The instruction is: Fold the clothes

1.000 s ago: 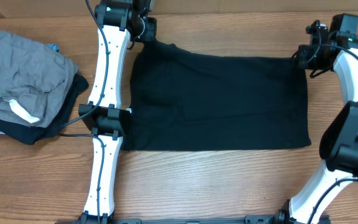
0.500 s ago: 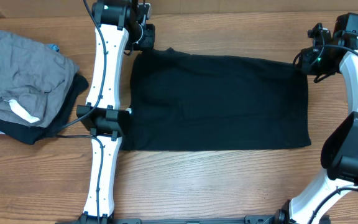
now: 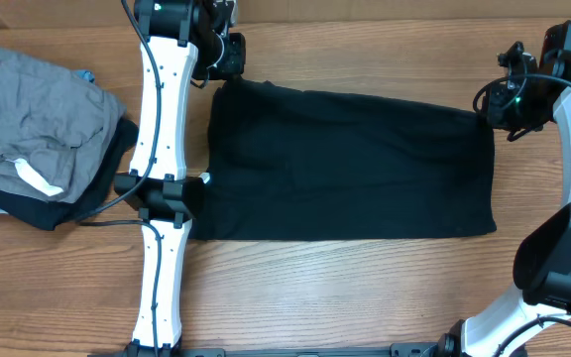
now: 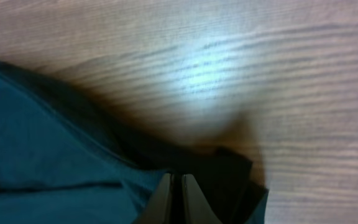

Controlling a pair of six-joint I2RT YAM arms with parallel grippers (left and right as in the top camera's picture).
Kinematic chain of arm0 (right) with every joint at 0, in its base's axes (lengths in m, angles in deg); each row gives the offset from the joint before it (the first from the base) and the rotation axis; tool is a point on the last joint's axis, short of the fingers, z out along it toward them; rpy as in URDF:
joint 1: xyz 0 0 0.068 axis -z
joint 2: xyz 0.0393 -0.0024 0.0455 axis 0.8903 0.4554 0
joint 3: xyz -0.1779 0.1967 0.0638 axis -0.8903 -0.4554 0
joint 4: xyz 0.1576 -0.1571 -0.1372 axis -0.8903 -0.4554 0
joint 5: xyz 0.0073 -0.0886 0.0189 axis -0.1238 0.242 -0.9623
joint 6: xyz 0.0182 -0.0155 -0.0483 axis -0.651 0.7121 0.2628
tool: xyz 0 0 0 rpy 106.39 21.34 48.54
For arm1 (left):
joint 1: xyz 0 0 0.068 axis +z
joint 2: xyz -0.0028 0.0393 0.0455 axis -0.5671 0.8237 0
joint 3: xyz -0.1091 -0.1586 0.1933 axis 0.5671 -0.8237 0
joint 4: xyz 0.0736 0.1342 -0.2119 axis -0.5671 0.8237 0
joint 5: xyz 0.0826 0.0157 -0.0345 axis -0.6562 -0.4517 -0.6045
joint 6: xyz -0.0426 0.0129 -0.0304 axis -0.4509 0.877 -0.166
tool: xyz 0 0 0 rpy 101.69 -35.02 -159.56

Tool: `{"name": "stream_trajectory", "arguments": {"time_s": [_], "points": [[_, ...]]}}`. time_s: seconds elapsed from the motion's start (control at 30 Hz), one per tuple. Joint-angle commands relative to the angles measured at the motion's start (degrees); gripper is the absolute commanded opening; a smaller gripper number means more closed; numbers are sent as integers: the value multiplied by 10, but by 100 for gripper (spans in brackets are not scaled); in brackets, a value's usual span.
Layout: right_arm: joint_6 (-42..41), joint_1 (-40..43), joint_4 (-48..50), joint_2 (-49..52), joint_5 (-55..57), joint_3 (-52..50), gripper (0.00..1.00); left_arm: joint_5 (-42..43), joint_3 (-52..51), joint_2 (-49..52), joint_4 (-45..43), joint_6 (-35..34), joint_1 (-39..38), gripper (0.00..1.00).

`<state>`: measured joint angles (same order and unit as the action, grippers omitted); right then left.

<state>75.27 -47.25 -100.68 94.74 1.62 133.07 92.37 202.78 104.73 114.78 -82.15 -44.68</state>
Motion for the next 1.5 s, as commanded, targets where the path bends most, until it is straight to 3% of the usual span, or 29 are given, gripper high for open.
{"name": "stream_trajectory", "arguments": {"time_s": [0.0, 0.27, 0.6, 0.9, 1.23, 1.47], "points": [[-11, -2, -15, -18, -11, 14, 4, 3, 9, -23, 2, -12, -11, 4], [-40, -2, -31, -39, -26, 14, 4, -7, -25, -61, 2, -16, -24, 4], [-74, -2, -90, -48, -19, 14, 4, -78, -271, -154, 2, -13, -24, 4], [-133, -2, -142, -48, 106, 0, 4, -105, -297, -158, 2, -12, -17, 4], [-146, -2, -116, -48, 106, -62, 4, -105, -440, -163, 2, -16, -13, 4], [-163, -2, -67, -48, 106, -137, 4, -123, -459, -263, 2, -32, -6, 4]]}}
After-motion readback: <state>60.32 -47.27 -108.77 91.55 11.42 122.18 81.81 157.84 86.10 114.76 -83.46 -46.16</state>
